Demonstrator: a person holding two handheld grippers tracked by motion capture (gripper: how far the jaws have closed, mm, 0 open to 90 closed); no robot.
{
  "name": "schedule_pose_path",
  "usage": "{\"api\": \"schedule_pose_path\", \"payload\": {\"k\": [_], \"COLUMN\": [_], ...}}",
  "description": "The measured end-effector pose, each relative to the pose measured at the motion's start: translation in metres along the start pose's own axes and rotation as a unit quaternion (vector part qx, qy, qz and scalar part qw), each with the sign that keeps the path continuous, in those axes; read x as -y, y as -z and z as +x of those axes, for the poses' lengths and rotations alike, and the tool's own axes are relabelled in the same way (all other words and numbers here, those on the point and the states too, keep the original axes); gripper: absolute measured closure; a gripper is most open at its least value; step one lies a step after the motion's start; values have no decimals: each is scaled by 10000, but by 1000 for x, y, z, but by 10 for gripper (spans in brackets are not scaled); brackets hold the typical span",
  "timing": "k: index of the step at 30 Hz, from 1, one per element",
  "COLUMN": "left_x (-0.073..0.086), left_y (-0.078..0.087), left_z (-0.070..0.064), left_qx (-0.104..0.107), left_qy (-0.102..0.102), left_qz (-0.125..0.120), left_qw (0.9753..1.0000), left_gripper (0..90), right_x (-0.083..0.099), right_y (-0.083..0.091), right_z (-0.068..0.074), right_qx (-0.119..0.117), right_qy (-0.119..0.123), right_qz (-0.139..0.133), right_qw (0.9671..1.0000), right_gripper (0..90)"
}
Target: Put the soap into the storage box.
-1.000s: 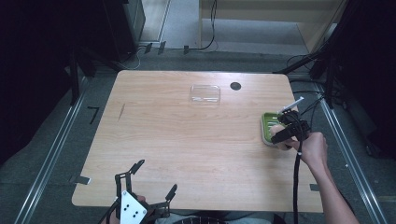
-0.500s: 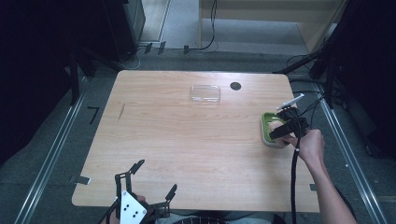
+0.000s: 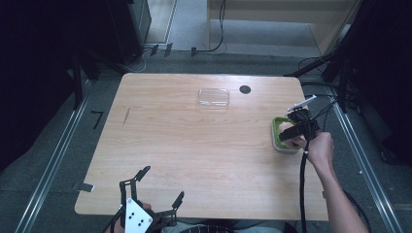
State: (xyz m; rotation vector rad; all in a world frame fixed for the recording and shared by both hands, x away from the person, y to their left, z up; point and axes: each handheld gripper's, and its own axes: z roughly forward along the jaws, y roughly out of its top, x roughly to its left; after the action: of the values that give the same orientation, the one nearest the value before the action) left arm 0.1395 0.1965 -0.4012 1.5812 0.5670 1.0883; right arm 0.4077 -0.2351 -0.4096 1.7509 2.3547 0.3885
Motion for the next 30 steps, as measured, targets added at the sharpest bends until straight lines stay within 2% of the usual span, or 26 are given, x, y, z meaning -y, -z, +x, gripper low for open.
{"api": "schedule_pose_path", "payload": {"k": [11, 30], "left_x": [0, 0], "left_y": [0, 0], "left_z": [0, 0], "left_qx": [-11, -11], "left_qy": [-1, 2], "left_qz": [6, 5], "left_qw": [10000, 10000], "left_gripper": [0, 0], "right_x": [-4, -12], "right_y": [-6, -21], "right_z": [-4, -12], "right_qx": [-23, -65], "right_qy": [-122, -539], "right_qz": [-74, -229], "right_qw": [9999, 9983], "right_gripper": [335, 335]}}
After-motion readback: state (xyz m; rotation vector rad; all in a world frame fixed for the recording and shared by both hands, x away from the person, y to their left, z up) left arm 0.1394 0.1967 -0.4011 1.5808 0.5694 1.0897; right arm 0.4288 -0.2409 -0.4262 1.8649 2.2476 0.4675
